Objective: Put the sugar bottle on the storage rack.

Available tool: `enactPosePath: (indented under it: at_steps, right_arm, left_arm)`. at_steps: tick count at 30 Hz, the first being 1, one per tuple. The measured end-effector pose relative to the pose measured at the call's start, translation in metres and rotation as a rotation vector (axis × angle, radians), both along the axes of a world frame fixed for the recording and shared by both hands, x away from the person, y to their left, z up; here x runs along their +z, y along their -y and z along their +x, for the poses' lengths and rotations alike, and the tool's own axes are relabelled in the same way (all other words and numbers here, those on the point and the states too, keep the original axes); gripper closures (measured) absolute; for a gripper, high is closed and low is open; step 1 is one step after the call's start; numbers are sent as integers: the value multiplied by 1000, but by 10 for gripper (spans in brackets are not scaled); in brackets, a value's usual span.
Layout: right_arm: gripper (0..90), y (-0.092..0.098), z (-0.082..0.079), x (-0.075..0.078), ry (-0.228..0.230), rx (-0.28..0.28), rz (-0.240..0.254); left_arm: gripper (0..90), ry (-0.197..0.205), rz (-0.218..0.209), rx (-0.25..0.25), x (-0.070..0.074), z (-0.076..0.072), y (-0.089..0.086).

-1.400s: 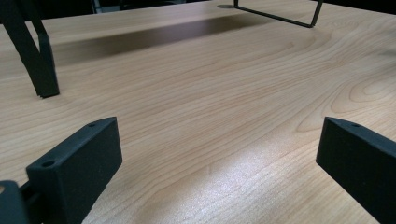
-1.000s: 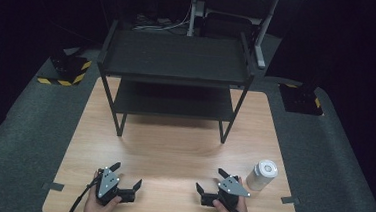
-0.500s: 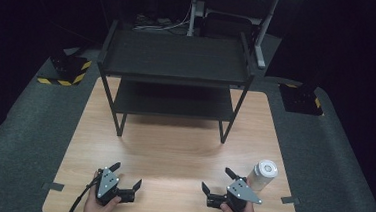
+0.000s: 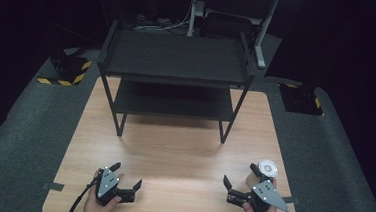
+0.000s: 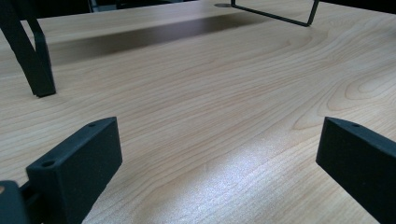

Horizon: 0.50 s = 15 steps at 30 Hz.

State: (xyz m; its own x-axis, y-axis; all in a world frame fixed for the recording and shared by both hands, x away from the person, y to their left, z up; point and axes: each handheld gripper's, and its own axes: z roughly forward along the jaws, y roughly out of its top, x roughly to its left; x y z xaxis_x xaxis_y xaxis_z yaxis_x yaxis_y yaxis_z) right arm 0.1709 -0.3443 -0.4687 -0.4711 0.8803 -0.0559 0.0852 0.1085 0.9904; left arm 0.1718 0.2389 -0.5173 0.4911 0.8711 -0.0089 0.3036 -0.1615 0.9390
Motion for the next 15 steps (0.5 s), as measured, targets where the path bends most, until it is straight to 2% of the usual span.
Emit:
enactPosePath:
  at_steps: [6, 8, 11, 15]
  right_arm:
    - [2, 15, -11, 1, 33, -95, -13]
    - [1, 18, -12, 1, 34, -107, -6]
    - [1, 26, -15, -3, 31, -159, 1]
    - [0, 29, -13, -10, 14, -197, -11]
  left_arm:
    - [5, 1, 1, -1, 0, 0, 0]
    - [5, 1, 1, -1, 0, 0, 0]
    - [5, 1, 1, -1, 0, 0, 0]
    - [5, 0, 1, -2, 0, 0, 0]
